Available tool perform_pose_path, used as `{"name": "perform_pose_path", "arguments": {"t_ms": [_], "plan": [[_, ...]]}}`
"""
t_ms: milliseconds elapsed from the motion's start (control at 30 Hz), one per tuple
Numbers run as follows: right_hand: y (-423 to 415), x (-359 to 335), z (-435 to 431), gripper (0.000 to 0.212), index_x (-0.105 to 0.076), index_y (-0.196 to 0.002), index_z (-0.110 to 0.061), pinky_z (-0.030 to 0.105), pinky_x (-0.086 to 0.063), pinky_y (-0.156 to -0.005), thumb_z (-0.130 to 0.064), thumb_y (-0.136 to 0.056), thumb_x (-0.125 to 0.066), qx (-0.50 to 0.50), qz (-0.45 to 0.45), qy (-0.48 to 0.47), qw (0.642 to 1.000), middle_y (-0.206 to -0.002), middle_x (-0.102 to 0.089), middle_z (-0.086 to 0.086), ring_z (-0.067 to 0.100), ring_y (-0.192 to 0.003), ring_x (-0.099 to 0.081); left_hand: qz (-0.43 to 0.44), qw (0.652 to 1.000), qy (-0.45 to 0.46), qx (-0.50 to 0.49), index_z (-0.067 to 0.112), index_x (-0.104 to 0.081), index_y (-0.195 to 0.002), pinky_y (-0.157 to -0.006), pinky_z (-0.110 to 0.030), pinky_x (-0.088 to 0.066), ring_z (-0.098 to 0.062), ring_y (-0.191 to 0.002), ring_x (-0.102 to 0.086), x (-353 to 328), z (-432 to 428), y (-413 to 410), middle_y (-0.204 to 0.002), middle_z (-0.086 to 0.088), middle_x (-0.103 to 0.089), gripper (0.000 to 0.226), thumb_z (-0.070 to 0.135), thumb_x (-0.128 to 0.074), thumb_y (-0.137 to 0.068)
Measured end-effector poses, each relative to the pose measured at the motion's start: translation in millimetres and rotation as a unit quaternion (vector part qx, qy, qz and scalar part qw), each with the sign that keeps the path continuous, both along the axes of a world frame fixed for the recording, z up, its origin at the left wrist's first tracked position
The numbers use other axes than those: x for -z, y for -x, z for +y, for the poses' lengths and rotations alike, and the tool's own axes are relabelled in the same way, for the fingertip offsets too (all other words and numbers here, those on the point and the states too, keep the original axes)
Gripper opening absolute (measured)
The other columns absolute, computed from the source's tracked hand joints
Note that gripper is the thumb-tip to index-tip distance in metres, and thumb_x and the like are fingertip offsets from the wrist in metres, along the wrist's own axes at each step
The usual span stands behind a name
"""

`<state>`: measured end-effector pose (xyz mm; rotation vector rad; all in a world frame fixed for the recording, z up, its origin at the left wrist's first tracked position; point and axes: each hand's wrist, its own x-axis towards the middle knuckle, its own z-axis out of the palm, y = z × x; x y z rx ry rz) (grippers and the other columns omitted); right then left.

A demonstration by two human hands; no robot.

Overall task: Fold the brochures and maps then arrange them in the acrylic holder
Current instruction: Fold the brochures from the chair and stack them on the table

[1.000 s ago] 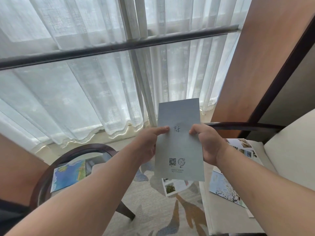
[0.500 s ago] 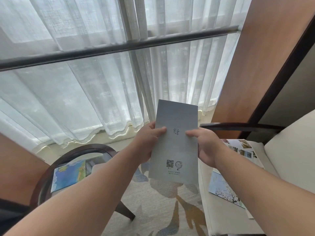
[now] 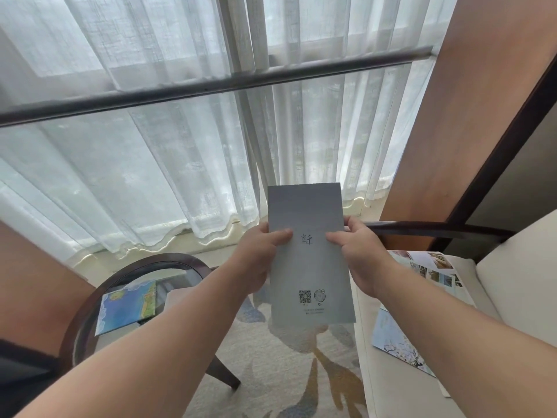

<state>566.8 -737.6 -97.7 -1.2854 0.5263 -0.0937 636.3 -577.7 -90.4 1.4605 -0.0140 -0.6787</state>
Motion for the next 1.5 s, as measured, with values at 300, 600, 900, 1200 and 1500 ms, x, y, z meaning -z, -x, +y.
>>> {"name": "perform_pose_path", "arguments": {"t_ms": [300,600,900,1200,1500], "plan": [[-10.6,6.6,-5.0,0.021,-0.065,-0.103,-0.016,0.035,-0.056,-0.065,-0.002,-0.095,-0.051,-0.056,0.030,-0.013,0.998,-0.084,-0.077,-0.002,0.015,-0.069,-0.074,-0.104,0.989,-0.096,-0.041,0.014,-0.062,-0.110,-0.074,-0.038,-0.059,-0.024,-0.090,-0.071,-3.8,0.1,-0.5,-0.105,-0.009,-0.072,0.019,0.013,-0.062,-0.091],[-38.1,0.8,18.6,0.025,-0.063,-0.113,-0.020,0.046,-0.055,-0.081,-0.006,-0.097,-0.050,-0.136,0.017,-0.028,0.990,-0.104,-0.075,0.006,0.025,-0.087,-0.072,-0.049,0.992,-0.078,-0.082,0.010,-0.062,-0.113,-0.085,-0.054,-0.056,-0.037,-0.096,-0.070,-3.0,33.5,-10.6,-0.109,-0.017,-0.071,0.025,0.004,-0.055,-0.089],[-86.5,3.2,87.6,0.020,-0.068,-0.096,-0.023,0.032,-0.056,-0.060,-0.009,-0.094,-0.053,-0.152,0.037,0.083,0.984,-0.090,-0.075,0.006,0.022,-0.072,-0.071,-0.163,0.942,-0.257,-0.138,0.031,-0.037,-0.142,-0.098,-0.043,-0.048,-0.020,-0.112,-0.055,9.4,89.6,-35.8,-0.128,-0.001,-0.048,0.066,0.033,-0.067,-0.084],[-149.8,28.7,203.2,0.025,-0.068,-0.103,-0.018,0.030,-0.059,-0.063,-0.038,-0.097,-0.053,-0.247,0.103,0.048,0.962,-0.106,-0.069,0.007,0.021,-0.094,-0.068,-0.034,0.990,-0.124,-0.065,0.027,-0.064,-0.107,-0.068,-0.037,-0.059,-0.025,-0.089,-0.071,54.7,179.1,-101.1,-0.100,-0.008,-0.073,0.022,0.013,-0.055,-0.092],[-194.2,124.4,262.3,0.030,-0.056,-0.111,-0.019,0.036,-0.055,-0.075,-0.026,-0.084,-0.067,-0.120,0.228,0.248,0.934,-0.107,-0.063,0.003,0.019,-0.089,-0.064,0.098,0.985,-0.097,-0.106,0.009,-0.062,-0.110,-0.085,-0.054,-0.056,-0.036,-0.094,-0.070,139.4,271.7,-162.0,-0.104,-0.020,-0.072,0.022,0.002,-0.047,-0.095]]}}
